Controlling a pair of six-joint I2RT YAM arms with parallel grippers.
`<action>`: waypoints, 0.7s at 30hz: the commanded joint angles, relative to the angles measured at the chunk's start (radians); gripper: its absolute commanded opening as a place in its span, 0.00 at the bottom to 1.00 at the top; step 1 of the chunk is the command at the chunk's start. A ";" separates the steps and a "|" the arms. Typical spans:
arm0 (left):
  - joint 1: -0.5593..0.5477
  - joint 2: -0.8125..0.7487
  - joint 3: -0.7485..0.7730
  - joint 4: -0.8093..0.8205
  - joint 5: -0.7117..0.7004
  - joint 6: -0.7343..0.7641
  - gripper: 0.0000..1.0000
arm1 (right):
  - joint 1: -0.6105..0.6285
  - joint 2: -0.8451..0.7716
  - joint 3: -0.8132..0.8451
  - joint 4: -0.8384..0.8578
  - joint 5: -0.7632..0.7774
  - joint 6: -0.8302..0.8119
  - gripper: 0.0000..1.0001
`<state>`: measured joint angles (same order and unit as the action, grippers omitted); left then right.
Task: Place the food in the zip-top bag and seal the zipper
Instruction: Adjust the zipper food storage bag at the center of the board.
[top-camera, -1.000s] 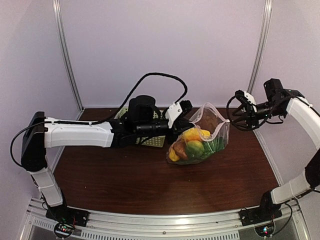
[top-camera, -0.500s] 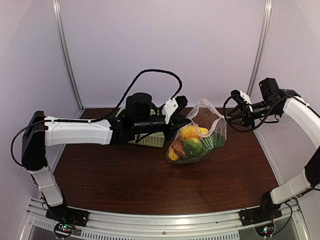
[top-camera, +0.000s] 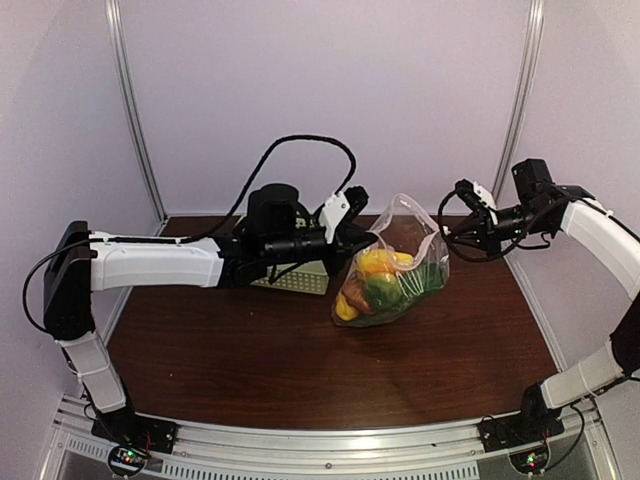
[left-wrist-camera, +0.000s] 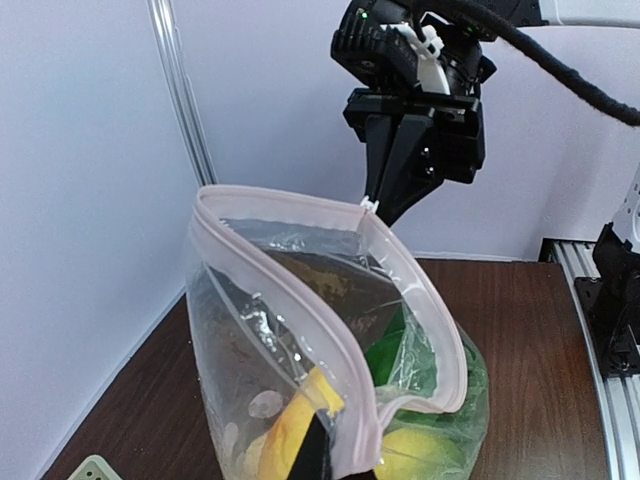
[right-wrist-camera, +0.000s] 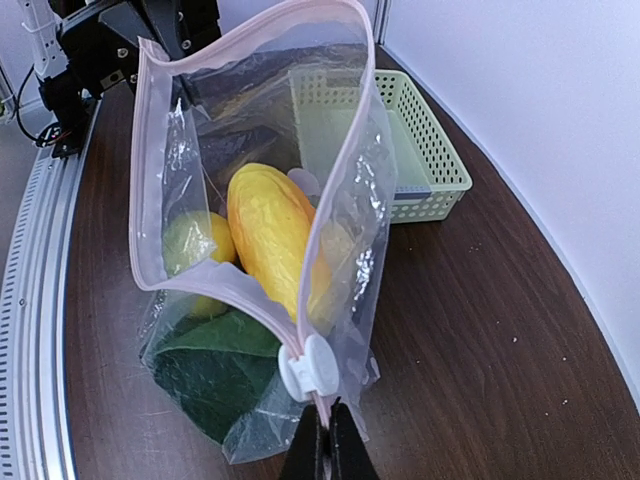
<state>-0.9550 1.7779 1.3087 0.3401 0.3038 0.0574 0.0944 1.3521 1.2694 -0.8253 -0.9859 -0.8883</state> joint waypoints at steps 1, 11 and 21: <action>0.027 -0.041 0.000 0.012 0.014 -0.036 0.00 | 0.007 -0.038 0.073 -0.036 0.037 0.024 0.00; 0.104 -0.126 -0.004 -0.037 0.149 -0.171 0.00 | 0.007 -0.040 0.398 -0.399 0.275 -0.194 0.00; 0.173 -0.116 -0.035 0.028 0.158 -0.325 0.48 | 0.042 -0.035 0.352 -0.495 0.216 -0.209 0.00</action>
<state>-0.8040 1.6661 1.2736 0.3378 0.4606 -0.2157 0.1066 1.3365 1.6272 -1.2671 -0.7437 -1.1057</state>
